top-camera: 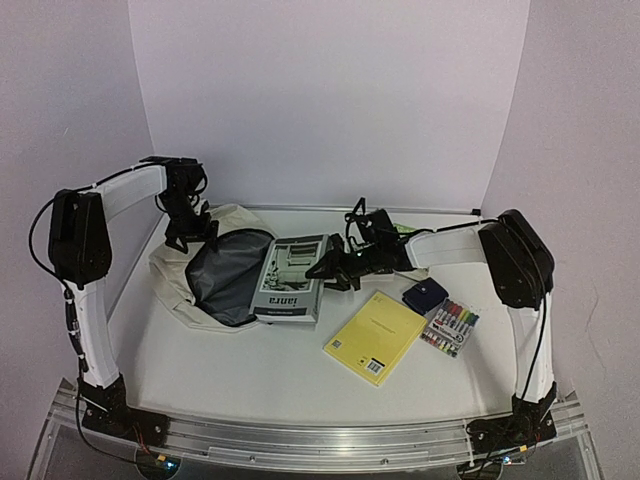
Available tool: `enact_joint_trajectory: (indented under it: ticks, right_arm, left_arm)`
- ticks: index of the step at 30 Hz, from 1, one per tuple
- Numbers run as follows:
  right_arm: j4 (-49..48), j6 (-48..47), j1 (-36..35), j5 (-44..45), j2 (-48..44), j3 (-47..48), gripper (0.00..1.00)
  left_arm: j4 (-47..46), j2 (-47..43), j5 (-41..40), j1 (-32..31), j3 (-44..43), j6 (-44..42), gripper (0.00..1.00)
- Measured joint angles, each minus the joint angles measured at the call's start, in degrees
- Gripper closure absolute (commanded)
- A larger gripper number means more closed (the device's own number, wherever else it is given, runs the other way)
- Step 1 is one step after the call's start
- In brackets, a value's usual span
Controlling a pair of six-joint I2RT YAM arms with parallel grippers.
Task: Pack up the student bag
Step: Place the book in the student bag.
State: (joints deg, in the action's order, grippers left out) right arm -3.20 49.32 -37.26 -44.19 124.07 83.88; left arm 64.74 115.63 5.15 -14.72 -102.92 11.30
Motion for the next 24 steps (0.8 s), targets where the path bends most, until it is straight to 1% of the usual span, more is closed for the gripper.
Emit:
enact_joint_trajectory:
  ticks: [2,4,6,8,9,11,13,15,18,20,21,24]
  right_arm:
    - [0.6,0.0,0.0,0.0,-0.3,0.0,0.97]
    - [1.1,0.2,-0.1,0.0,-0.7,-0.1,0.97]
    - [1.0,0.7,-0.1,-0.1,-1.4,-0.9,0.97]
    - [0.4,2.1,-0.3,-0.3,-2.3,-2.4,0.97]
    - [-0.2,2.9,-0.4,-0.4,-2.6,-3.1,0.97]
    - [-2.2,5.3,-0.6,-0.8,-2.8,-4.5,0.97]
    - [-4.4,7.8,-0.8,-1.1,-2.8,-5.8,0.97]
    - [-6.8,10.7,-1.1,-1.3,-2.8,-6.9,0.97]
    - [-10.8,15.3,-1.4,-1.3,-2.8,-7.8,0.98]
    - [-13.6,18.2,-1.4,-1.4,-2.8,-7.8,0.99]
    - [-15.2,19.5,-1.4,-1.4,-2.8,-7.8,0.99]
    - [-20.1,23.2,-1.8,-1.6,-2.8,-7.8,1.00]
  left_arm:
    - [0.4,1.6,-0.6,0.8,-2.3,-0.3,0.07]
    - [0.3,3.6,-1.4,1.2,-3.5,-0.8,0.06]
    - [0.6,5.5,-1.6,1.2,-3.6,-1.0,0.06]
    - [0.9,7.3,-0.9,1.4,-3.6,-1.3,0.10]
    - [1.0,8.2,-0.3,1.5,-3.6,-1.5,0.16]
    - [1.2,9.1,1.1,1.8,-3.6,-2.0,0.34]
    - [1.3,9.4,3.0,2.1,-3.6,-2.4,0.56]
    - [0.8,8.8,5.5,2.3,-3.0,-2.3,0.68]
    - [-1.1,5.6,9.5,2.3,0.5,-1.7,0.83]
    - [-1.6,2.6,11.3,1.7,2.4,-0.6,0.90]
    - [-1.7,1.1,12.0,1.2,2.8,0.0,0.93]
    - [-2.6,-3.6,13.0,-0.8,2.9,2.3,0.97]
